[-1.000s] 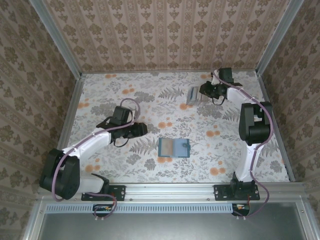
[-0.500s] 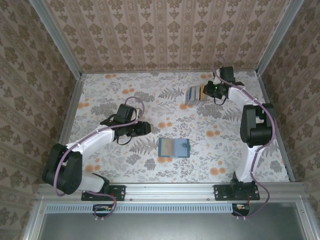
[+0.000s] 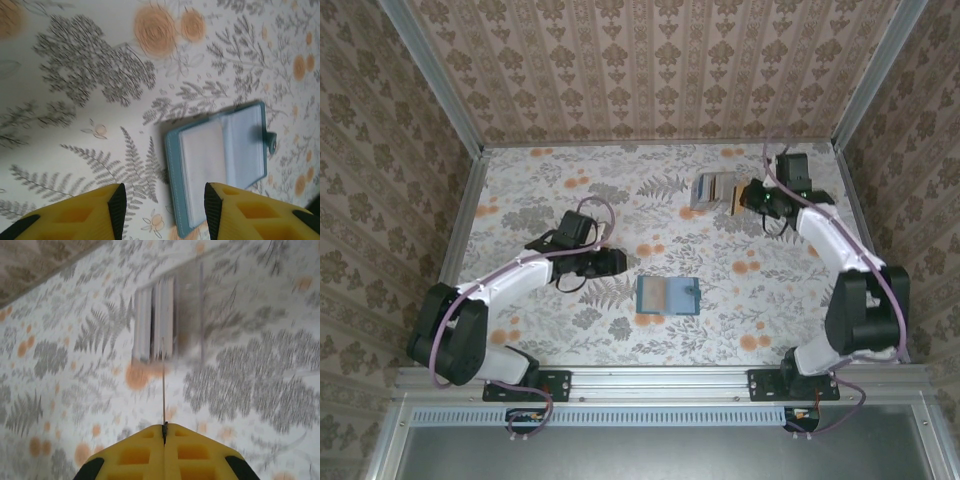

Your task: Put the credit cards into the card holder

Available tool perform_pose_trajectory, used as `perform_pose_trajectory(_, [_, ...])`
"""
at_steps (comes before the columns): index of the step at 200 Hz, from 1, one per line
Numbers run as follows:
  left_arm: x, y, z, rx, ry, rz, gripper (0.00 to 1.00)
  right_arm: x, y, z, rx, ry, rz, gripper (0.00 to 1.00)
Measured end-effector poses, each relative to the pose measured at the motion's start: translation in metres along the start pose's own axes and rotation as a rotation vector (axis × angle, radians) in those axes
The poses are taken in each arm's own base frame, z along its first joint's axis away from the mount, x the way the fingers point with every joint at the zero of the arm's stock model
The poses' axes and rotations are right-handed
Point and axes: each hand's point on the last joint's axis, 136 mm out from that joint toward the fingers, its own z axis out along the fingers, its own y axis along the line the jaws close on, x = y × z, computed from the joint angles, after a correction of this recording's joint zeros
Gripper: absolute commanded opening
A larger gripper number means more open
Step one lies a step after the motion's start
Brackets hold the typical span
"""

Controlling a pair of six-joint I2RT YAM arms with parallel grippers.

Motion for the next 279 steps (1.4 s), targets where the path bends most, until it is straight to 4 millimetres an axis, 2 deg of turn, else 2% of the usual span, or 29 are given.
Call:
perform_pose_trajectory(25, [0.016,-0.007,0.011,0.02,0.066,0.029,0.47,0.079,0.054,-0.004,-0.199,0.146,-0.09,0.0])
perform_pose_trajectory(38, [0.025,-0.007,0.019,0.026,0.106,0.036,0.45,0.117,0.07,-0.007,-0.296,0.227,-0.096,0.0])
perform_pose_trajectory(61, [0.04,-0.001,0.034,0.016,0.183,0.027,0.42,0.165,0.073,-0.006,-0.393,0.356,-0.047,0.0])
perform_pose_trajectory(83, [0.05,0.0,0.042,0.008,0.227,0.03,0.34,0.197,0.066,-0.001,-0.42,0.447,-0.011,0.0])
perform_pose_trajectory(104, [0.051,-0.002,0.044,0.013,0.236,0.033,0.3,0.21,0.063,0.005,-0.433,0.499,0.022,0.0])
perform_pose_trajectory(154, [0.049,-0.006,0.046,0.023,0.223,0.03,0.3,0.231,0.05,0.029,-0.406,0.589,0.069,0.0])
perform_pose_trajectory(198, [0.048,-0.01,0.05,0.027,0.213,0.031,0.29,0.23,0.049,0.037,-0.412,0.573,0.089,0.0])
perform_pose_trajectory(243, [0.049,-0.012,0.057,0.024,0.211,0.024,0.27,0.237,0.033,0.04,-0.348,0.541,0.156,0.0])
perform_pose_trajectory(279, [0.053,-0.009,0.064,0.014,0.227,0.019,0.26,0.234,0.031,0.042,-0.323,0.502,0.196,0.0])
